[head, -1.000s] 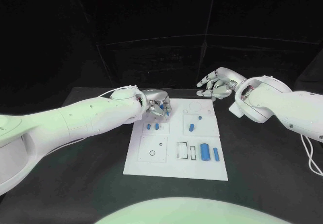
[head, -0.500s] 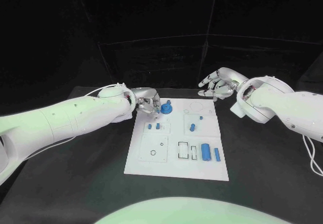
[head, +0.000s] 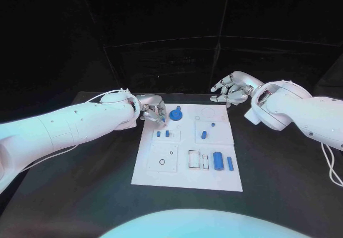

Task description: Assemble the parts on the task board

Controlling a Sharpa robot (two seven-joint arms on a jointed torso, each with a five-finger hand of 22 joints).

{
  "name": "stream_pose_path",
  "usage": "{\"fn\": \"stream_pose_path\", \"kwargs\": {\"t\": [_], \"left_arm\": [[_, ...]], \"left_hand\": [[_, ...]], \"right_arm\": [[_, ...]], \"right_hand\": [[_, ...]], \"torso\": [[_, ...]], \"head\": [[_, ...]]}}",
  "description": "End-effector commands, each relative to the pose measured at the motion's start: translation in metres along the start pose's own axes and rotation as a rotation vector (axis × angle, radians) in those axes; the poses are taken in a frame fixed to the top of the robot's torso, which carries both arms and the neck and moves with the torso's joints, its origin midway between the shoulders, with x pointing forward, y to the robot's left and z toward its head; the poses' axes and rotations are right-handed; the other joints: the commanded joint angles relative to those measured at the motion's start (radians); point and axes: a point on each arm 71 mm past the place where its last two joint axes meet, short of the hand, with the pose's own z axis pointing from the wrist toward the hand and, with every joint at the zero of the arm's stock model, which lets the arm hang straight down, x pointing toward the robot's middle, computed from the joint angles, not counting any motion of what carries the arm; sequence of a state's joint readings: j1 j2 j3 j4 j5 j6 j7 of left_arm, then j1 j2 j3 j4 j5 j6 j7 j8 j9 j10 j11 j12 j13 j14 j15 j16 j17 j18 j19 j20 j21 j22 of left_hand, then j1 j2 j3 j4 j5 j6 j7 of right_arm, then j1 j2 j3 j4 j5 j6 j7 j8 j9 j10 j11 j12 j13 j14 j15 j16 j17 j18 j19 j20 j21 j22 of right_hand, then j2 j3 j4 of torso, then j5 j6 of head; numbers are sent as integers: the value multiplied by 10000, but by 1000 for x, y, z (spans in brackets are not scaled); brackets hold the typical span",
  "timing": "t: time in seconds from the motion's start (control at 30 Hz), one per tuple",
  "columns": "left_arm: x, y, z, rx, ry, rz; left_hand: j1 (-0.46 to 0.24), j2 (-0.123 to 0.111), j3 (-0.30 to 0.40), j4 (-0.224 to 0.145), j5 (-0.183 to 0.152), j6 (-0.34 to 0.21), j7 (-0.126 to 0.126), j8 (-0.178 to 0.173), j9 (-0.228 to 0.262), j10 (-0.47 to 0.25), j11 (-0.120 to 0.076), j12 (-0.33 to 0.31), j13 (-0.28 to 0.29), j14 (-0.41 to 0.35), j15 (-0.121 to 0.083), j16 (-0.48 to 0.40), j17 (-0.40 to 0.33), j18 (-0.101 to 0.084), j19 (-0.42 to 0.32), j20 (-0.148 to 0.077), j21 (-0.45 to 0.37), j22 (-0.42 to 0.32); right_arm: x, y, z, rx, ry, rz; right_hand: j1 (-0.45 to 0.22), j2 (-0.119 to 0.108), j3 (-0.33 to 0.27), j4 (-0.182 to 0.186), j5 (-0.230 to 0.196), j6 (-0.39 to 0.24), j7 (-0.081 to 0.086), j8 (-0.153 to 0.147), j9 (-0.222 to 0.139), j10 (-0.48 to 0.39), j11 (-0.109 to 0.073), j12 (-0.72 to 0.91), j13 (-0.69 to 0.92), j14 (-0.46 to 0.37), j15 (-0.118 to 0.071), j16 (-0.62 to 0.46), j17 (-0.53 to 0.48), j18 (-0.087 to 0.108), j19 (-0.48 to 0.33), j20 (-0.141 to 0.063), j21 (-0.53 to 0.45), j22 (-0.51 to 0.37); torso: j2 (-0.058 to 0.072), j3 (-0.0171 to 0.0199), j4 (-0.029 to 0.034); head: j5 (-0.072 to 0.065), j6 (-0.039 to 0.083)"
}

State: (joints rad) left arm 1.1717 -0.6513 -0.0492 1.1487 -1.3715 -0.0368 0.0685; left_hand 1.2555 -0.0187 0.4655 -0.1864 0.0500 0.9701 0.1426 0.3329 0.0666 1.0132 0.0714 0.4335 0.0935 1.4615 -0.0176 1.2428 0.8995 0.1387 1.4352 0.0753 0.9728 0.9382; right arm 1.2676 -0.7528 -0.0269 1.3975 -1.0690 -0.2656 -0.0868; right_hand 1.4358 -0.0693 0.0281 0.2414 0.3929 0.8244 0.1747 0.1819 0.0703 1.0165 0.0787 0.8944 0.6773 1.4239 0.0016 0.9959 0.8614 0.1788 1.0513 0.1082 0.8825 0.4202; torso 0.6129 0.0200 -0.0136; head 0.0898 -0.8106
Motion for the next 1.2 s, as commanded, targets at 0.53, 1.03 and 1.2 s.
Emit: {"fn": "stream_pose_path", "kwargs": {"t": [0.53, 1.03, 1.2], "left_arm": [[10, -2, 7, -45, 499, -52], [19, -2, 11, -148, 634, 18], [19, -2, 12, -191, 592, 28]], "left_hand": [[-11, -102, 29, -2, -25, 43, 6, -42, -11, 96, 7, -48, -18, -3, -12, -50, -21, -62, 68, 14, 20, -2], [-12, -107, 30, -5, -25, 47, 2, -56, -12, 103, 6, -59, -26, -6, -12, -57, -41, -68, 72, 14, 44, 25], [-7, -106, 34, -8, -24, 47, 2, -61, -12, 105, 5, -63, -29, -7, -12, -58, -45, -72, 76, 14, 62, 44]], "right_arm": [[0, 3, 1, -111, 4, -25], [1, 4, 1, -133, 28, -20], [1, 4, 1, -131, 29, -20]], "right_hand": [[36, 97, 22, 39, 65, -67, -32, 67, 5, -74, 14, 49, -14, 13, -24, 5, 20, 54, 78, -16, -39, -13], [36, 97, 22, 39, 65, -67, -32, 67, 5, -74, 14, 49, -14, 13, -24, 5, 20, 54, 78, -16, -39, -13], [36, 97, 22, 39, 65, -67, -32, 67, 5, -74, 14, 49, -14, 13, -24, 5, 20, 54, 78, -16, -39, -13]], "torso": [[3, 11, -8], [-1, 5, 0], [-1, 5, -6]], "head": [[-34, -30], [-70, -28], [-63, -36]]}}
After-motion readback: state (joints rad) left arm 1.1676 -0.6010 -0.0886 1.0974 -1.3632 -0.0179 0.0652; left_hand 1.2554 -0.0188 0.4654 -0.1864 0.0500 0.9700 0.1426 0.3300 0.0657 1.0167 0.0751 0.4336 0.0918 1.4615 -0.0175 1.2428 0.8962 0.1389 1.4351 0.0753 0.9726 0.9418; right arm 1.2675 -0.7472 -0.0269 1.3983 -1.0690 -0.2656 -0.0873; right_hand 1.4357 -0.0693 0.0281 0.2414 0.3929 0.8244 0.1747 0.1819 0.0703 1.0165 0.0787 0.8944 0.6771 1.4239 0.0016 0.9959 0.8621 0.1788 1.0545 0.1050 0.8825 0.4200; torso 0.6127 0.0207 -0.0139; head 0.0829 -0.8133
